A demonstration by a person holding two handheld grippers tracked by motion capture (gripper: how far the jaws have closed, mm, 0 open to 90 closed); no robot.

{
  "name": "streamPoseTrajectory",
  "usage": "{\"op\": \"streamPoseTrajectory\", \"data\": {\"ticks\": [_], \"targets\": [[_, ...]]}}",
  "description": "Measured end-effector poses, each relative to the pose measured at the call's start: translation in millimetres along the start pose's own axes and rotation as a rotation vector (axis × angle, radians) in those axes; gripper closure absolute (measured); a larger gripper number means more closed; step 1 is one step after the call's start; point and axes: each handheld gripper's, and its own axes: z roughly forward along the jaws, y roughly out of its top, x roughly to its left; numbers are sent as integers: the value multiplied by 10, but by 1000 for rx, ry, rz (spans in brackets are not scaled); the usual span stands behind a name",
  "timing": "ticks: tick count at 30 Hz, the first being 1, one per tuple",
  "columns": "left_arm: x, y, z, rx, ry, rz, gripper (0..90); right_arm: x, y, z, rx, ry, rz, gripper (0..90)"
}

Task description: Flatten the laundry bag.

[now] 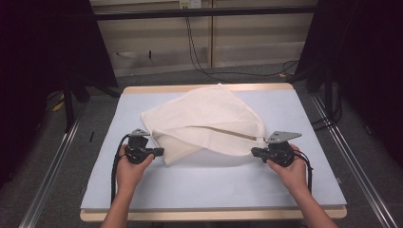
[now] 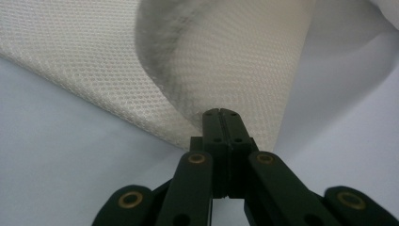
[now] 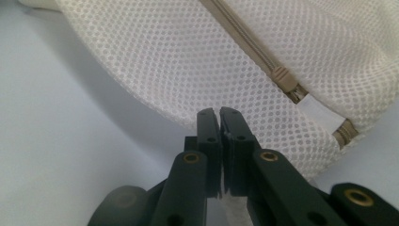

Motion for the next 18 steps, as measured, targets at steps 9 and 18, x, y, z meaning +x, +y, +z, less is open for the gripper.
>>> {"op": "streamPoseTrajectory", "data": {"ticks": [9,18], "targets": [[-13,-9,-21,5,-15,6,890,-90,-103,-95,7,-18,17,871],[-32,-31,-53,4,-30,7,871,-173,-212,-148,14,-34,49,870]]}}
